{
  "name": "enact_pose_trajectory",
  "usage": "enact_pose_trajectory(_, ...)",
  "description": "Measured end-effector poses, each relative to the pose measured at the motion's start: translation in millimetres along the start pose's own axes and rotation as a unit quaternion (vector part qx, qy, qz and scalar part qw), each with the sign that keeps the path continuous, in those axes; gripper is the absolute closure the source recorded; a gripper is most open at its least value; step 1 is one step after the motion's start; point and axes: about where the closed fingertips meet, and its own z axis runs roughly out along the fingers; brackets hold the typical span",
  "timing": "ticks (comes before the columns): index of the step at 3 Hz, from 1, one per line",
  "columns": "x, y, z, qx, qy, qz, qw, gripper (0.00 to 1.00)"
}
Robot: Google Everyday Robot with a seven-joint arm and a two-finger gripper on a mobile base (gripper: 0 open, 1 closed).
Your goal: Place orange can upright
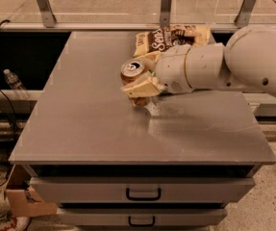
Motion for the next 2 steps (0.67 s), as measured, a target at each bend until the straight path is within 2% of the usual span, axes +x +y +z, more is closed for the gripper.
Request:
enact_pose_trajectory(1,5.1,1.3,5.2,-0.011,-0.013,-0.011,0.9998,1.00)
enact_pose_trajectory(2,7.4,0.7,10.9,-0.024,-0.008,-0.009,0.9996,1.00)
